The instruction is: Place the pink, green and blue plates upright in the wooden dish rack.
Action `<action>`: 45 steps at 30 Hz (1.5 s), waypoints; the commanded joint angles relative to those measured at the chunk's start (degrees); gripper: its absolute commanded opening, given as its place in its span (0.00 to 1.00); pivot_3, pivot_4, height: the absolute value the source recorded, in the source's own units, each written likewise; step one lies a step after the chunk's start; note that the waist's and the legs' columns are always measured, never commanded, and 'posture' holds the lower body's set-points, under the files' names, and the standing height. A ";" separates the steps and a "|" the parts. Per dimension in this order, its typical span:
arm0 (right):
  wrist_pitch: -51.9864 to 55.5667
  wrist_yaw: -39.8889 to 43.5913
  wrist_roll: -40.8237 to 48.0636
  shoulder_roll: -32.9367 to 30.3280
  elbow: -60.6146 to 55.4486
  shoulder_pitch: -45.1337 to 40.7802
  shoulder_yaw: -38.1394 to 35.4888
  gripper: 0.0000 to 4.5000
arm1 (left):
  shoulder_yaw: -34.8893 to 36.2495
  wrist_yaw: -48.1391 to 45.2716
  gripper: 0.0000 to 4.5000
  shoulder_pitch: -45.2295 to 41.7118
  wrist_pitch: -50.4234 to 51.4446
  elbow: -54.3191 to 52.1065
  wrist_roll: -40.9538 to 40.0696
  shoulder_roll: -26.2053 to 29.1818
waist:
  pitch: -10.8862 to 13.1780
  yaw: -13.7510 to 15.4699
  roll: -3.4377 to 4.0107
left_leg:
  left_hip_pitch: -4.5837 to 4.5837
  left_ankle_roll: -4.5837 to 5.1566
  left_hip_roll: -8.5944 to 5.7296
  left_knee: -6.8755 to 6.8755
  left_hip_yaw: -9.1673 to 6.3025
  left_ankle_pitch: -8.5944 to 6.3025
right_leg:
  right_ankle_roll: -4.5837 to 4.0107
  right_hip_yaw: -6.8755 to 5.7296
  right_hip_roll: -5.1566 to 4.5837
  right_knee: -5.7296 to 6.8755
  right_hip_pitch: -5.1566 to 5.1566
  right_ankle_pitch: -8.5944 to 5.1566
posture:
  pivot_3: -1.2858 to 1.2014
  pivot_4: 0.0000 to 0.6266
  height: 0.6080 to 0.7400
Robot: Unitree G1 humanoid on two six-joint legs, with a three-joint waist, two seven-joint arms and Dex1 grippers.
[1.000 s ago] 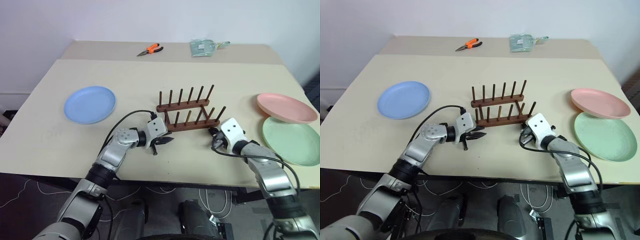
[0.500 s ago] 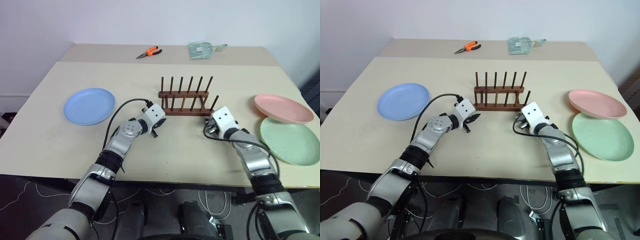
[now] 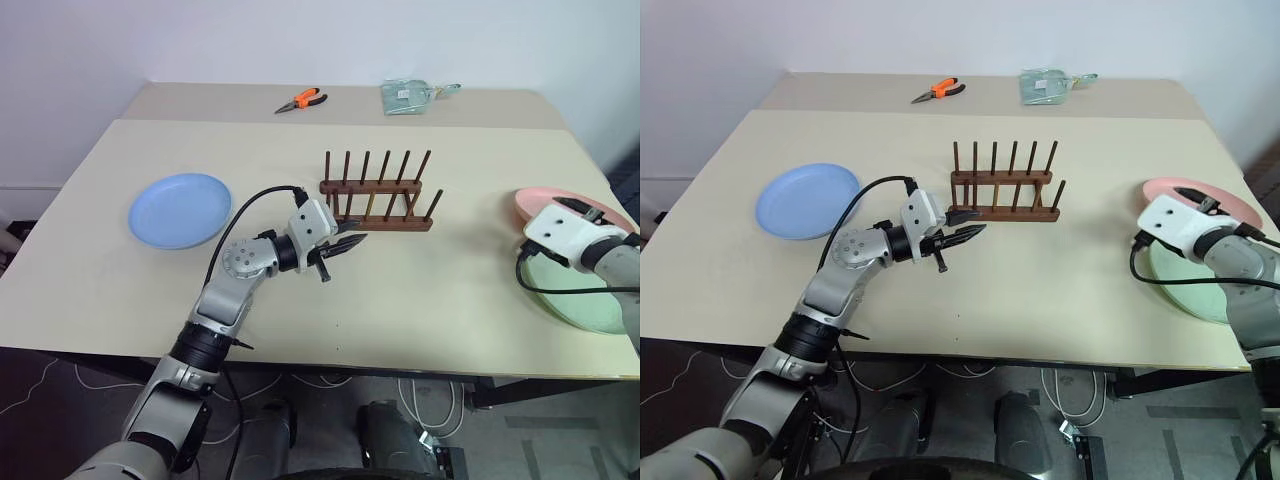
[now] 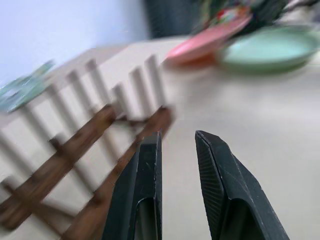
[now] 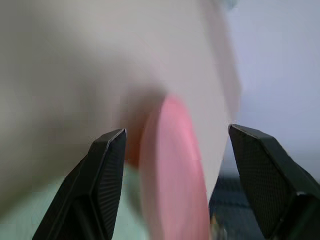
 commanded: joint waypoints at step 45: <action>30.00 1.68 61.35 27.43 -20.86 -20.79 -15.85 0.01 | 10.39 7.03 0.23 3.48 -4.02 -1.32 -2.73 1.67 | 0.18 -0.09 0.11 | -0.63 0.03 -0.02 0.06 -0.15 0.02 | 0.09 -0.08 0.03 0.17 -0.71 0.15 | 0.52 0.24 1.00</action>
